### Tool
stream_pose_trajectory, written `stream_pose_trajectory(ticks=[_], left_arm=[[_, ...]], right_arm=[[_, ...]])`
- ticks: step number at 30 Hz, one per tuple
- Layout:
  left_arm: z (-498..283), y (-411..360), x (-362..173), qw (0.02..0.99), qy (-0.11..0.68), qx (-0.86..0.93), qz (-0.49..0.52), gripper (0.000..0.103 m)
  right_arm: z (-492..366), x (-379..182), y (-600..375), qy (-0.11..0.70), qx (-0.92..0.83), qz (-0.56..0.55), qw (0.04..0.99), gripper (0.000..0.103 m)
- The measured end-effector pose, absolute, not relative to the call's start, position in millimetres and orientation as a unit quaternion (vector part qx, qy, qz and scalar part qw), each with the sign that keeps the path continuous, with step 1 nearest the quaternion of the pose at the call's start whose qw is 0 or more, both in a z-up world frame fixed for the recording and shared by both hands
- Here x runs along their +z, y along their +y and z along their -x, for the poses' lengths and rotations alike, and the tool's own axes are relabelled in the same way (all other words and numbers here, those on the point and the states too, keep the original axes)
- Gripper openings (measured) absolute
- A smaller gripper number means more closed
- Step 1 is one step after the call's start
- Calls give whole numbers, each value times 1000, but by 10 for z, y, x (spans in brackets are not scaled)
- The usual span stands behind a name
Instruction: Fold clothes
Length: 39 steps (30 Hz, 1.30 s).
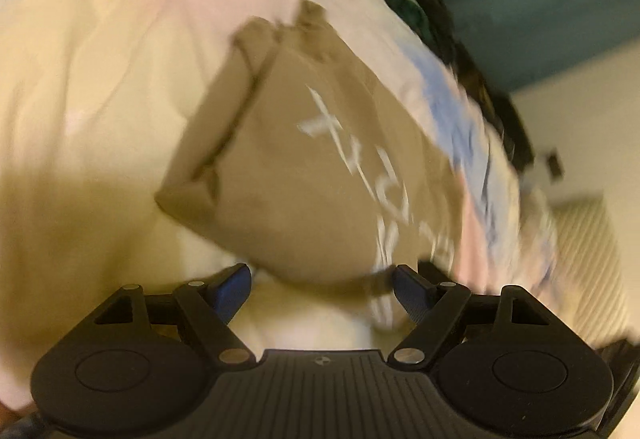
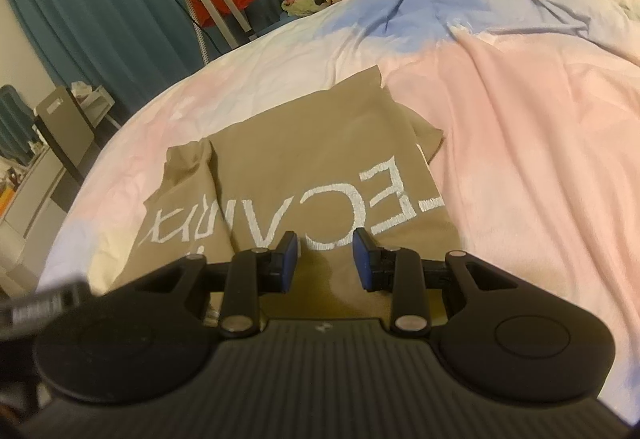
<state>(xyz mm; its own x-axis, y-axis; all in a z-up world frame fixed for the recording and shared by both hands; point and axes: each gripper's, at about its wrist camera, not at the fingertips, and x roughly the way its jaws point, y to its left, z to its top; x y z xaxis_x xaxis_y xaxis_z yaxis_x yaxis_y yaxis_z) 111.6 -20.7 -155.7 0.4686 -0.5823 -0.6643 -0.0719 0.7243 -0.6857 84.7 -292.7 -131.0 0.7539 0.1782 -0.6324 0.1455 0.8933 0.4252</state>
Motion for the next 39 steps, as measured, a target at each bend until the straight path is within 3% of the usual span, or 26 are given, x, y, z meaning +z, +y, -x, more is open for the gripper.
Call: stream_pose_trajectory(ticks=[5, 12, 13, 14, 16, 19, 25, 29, 31, 33, 37, 39], left_arm=[[-1185, -101, -1641, 780, 475, -129, 387, 68], [-1123, -123, -1590, 794, 455, -128, 382, 38], [-1115, -122, -1588, 794, 453, -129, 385, 36], [-1107, -120, -1585, 793, 451, -131, 388, 34], [-1091, -121, -1577, 792, 448, -133, 393, 32], [-1066, -111, -1570, 789, 444, -136, 402, 30], [-1050, -65, -1582, 782, 440, -137, 419, 29], [-1060, -63, -1600, 780, 439, -137, 425, 29], [-1067, -53, -1610, 778, 437, -137, 430, 29], [-1067, -33, -1615, 776, 434, -139, 436, 29], [-1067, -4, -1610, 774, 429, -143, 444, 28], [-1072, -20, -1562, 772, 428, -148, 445, 28]], right_arm=[[-842, -1310, -2933, 348, 10, -235, 907, 32], [-679, -1154, -3077, 321, 24, -312, 894, 37], [-640, -1126, -3110, 315, 31, -334, 888, 45], [-602, -1117, -3139, 310, 43, -362, 878, 67], [-524, -1139, -3193, 301, 76, -430, 848, 96], [-449, -1227, -3227, 303, 117, -511, 796, 94], [-569, -1670, -3146, 360, 107, -572, 729, 95], [-651, -1911, -3192, 344, 69, -620, 702, 92], [-637, -1941, -3246, 318, 43, -635, 703, 76], [-617, -1966, -3293, 297, 18, -644, 705, 71], [-608, -2049, -3331, 288, -15, -652, 701, 44], [-622, -2032, -3312, 291, -15, -639, 712, 39]])
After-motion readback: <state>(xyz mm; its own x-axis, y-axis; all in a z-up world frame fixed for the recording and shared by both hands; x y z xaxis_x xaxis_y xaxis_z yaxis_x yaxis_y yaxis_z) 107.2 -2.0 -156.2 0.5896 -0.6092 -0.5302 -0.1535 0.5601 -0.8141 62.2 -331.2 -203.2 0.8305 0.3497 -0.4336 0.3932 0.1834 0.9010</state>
